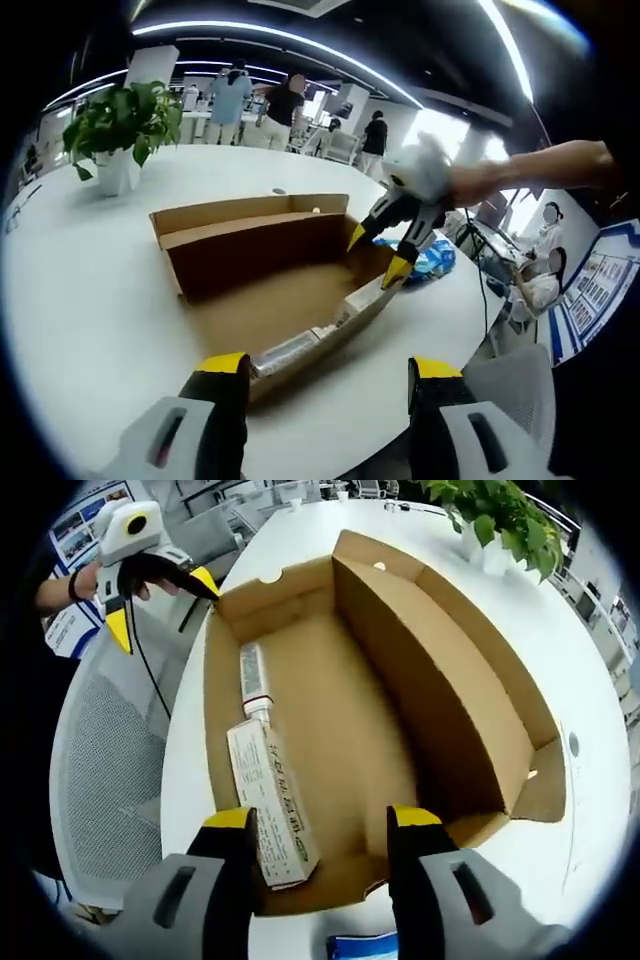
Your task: Operate the shoe box by opening the lid, removing the specified soft item, and placing it in the target area until the item is outside and the box remains undamaged.
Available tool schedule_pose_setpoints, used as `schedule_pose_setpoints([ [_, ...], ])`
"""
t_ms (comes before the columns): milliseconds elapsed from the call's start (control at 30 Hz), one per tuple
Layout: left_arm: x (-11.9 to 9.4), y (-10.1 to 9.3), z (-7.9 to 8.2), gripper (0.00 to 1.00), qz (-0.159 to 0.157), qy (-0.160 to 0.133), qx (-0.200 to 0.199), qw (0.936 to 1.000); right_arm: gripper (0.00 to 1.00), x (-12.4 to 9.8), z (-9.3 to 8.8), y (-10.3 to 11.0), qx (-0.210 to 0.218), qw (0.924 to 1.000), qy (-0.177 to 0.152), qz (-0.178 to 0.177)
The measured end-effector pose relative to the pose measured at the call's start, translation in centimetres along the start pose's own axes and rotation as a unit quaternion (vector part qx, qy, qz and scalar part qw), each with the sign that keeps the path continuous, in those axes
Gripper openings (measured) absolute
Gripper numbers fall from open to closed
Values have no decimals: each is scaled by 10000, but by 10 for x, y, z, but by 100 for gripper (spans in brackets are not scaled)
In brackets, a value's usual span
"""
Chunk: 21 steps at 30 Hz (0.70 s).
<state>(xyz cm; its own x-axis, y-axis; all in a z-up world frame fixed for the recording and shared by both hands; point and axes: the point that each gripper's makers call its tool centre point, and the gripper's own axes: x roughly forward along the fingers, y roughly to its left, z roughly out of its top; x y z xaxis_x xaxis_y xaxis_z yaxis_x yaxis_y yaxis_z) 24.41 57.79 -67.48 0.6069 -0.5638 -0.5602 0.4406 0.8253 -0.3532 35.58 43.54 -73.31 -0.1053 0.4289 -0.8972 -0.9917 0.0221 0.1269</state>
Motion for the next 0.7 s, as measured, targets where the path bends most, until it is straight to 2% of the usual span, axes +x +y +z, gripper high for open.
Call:
schedule_pose_setpoints([
  [233,0,-2,-5,65,14,35,-39,10000,48,-4,2,-11,24,9997,-136,-200],
  [400,-1,0,-6,65,30,33,-56,10000,50,-2,0,-7,-67,9998,-47,-154],
  [500,-2,1,-6,65,43,13,-64,10000,48,-1,2,-1,-238,9997,-20,-108],
  [700,-2,1,-5,65,45,4,-54,10000,52,1,9,4,-344,9994,-7,50],
])
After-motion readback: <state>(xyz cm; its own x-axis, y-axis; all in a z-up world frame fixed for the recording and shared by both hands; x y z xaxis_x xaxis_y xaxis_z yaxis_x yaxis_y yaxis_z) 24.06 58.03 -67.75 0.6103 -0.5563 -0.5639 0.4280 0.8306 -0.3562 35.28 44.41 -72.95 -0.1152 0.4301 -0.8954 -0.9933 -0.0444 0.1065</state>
